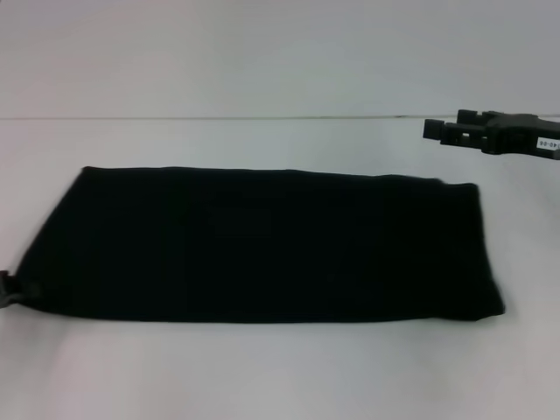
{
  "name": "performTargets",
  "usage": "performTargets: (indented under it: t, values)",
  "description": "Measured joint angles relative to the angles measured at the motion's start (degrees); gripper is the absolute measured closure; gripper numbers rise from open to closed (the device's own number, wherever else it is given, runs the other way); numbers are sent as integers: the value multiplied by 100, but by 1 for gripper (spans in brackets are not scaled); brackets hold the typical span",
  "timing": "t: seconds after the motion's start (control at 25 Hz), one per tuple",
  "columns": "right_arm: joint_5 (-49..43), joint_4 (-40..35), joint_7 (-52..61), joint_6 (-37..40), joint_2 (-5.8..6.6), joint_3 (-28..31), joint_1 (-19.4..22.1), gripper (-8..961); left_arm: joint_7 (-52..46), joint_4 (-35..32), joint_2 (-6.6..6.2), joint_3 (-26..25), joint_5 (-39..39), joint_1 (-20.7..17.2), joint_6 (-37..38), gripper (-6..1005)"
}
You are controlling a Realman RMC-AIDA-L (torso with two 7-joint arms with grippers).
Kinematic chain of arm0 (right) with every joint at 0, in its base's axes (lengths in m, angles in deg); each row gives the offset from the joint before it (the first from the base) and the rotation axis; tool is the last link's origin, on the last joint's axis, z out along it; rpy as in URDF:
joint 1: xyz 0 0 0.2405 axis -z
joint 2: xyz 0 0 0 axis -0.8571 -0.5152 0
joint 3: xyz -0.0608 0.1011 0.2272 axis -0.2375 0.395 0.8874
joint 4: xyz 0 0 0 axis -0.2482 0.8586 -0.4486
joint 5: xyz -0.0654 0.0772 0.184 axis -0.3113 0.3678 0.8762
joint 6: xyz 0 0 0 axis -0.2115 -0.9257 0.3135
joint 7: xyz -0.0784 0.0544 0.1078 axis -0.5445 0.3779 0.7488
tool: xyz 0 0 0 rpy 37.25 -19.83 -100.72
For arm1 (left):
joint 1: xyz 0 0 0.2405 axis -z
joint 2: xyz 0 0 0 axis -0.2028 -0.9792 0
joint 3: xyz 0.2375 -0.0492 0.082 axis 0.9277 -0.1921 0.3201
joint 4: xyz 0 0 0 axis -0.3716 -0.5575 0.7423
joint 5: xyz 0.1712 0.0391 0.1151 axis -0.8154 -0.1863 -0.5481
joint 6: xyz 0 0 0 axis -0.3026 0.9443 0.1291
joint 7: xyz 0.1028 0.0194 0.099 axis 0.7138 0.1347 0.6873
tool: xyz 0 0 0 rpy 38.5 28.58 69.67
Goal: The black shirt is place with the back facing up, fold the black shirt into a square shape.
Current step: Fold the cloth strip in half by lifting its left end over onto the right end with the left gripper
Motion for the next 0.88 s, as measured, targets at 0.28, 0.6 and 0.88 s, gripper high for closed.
performTargets:
  t: [0.28, 0.6, 0.88]
  values:
    - [18, 104, -3, -305, -82, -4, -129, 29, 25, -565, -132, -118, -336, -231, 56, 972]
    - [31, 147, -9, -468, -121, 29, -165, 28, 263, -898, -364, -987, -750, -235, 215, 970]
    - [174, 112, -16, -484, -19, 53, -64, 30, 352, -845, -414, -890, -255, 252, 1218, 968]
